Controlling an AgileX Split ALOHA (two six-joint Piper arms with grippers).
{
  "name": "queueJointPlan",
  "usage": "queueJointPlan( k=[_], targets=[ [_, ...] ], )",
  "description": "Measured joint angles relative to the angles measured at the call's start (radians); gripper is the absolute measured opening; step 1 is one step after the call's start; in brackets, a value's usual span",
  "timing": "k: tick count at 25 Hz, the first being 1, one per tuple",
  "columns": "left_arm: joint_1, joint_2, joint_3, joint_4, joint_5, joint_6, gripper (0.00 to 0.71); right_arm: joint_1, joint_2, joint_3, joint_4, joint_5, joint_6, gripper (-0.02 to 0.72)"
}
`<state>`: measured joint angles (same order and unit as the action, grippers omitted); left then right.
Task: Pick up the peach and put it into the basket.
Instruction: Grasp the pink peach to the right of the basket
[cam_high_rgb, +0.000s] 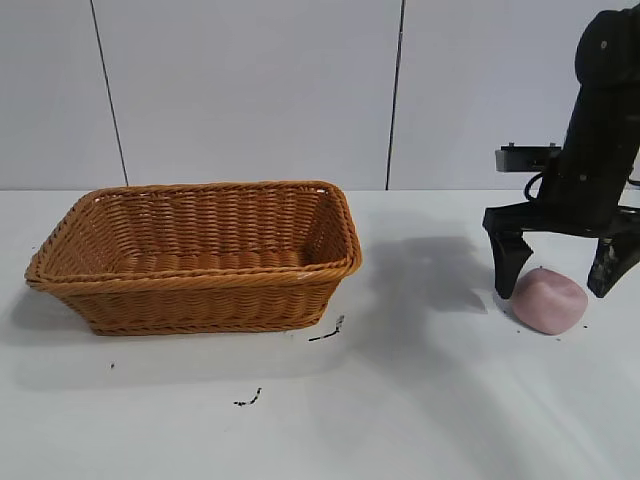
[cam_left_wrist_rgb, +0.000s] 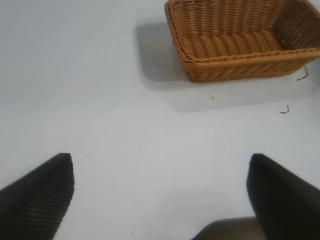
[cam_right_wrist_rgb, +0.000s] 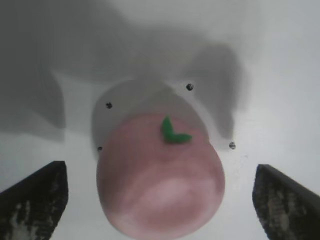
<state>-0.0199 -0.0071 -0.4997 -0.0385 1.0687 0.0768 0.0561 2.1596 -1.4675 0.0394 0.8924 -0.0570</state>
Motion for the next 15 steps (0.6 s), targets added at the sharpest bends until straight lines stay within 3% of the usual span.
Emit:
queueJointPlan(
  k=[7,9,11,15],
  targets=[
    [0.000,0.000,0.000,0.000,0.000,0.000,0.692,0.000,0.004,0.000,-0.001,0.009,-0.001,0.689],
    [0.000,0.000,0.000,0.000,0.000,0.000,0.692,0.000,0.004,0.000,-0.001,0.012,-0.002,0.643],
    [0.000,0.000,0.000,0.000,0.000,0.000,0.692,0.000,0.004,0.000,-0.001,0.022,-0.003,0.502],
    [0.000,0.000,0.000,0.000,0.000,0.000,0.692,0.000,0.004,0.000,-0.001,0.028,-0.003,0.127]
  ],
)
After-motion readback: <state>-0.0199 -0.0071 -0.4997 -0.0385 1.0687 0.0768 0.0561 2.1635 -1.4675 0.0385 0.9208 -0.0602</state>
